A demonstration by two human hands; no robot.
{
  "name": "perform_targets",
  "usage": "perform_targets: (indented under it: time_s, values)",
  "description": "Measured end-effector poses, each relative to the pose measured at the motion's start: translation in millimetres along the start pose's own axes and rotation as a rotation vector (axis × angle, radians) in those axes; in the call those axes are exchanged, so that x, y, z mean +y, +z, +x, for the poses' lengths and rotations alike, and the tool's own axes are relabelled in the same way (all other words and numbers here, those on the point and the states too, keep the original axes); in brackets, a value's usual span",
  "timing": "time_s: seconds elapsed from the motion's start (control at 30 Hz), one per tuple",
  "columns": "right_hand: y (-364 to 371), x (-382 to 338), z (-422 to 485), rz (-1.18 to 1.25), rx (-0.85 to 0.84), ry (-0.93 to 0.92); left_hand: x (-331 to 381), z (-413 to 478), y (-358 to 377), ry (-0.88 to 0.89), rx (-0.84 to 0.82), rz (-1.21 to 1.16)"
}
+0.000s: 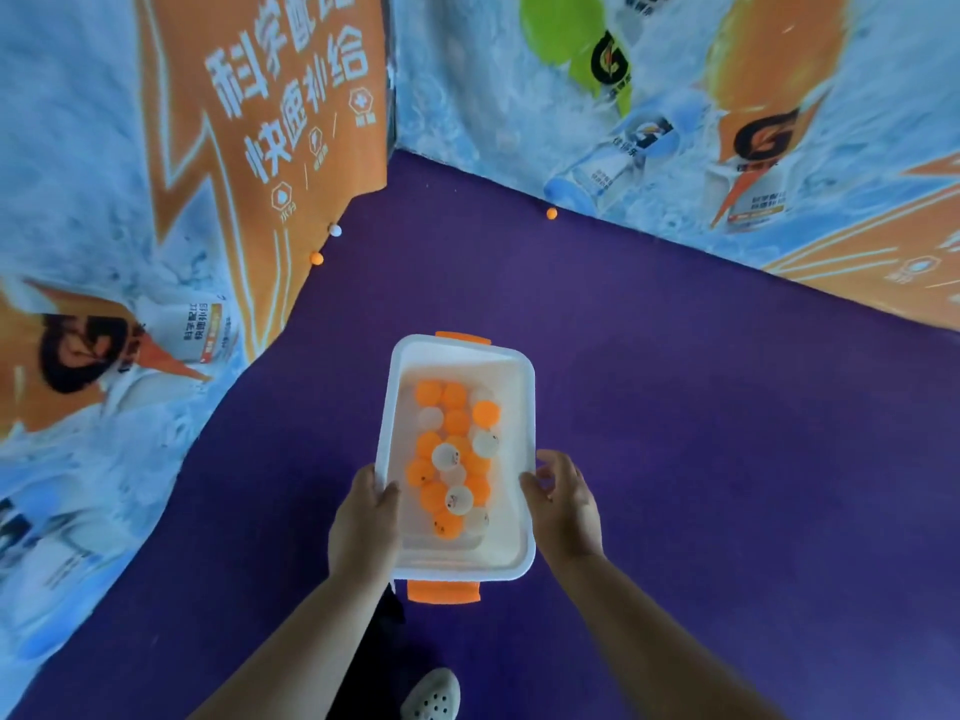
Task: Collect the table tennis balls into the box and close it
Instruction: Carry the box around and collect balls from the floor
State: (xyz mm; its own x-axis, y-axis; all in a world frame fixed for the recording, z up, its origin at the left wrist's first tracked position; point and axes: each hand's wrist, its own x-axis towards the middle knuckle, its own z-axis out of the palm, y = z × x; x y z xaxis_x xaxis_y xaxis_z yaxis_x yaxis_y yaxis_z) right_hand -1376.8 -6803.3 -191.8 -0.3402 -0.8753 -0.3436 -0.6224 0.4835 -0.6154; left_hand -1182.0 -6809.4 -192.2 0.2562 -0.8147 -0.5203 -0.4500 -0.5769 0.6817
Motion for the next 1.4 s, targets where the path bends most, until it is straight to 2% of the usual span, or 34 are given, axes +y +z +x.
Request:
perform_targets:
  time_s: [0.2,0.5,0.8,0.97,1.17,1.4]
  values:
    - [-26.8,-42.8,51.0,-0.010,-0.031,0.074,63.4,43.4,-10.8,0.002,-0.072,0.060]
    - [-44.3,-123.4,160.9,0.040,-0.048,0.187,162.2,165.8,-29.7,-0.065,-0.187,0.116]
    - [-58.2,-199.1,281.5,0.078,-0.051,0.227,258.7,274.7,-44.0,-0.010,-0.181,0.110]
    - [-54.4,-234.3,372.5,0.065,-0.115,0.218,306.9,348.1,-37.8,0.004,-0.174,0.104]
    - [-45.2,-270.9,505.4,-0.004,-0.220,0.177,368.8,449.3,-23.4,-0.109,-0.125,0.098]
    - [-23.9,-286.7,627.2,-0.043,-0.236,0.182,405.3,557.1,8.2,-0.245,-0.127,0.039]
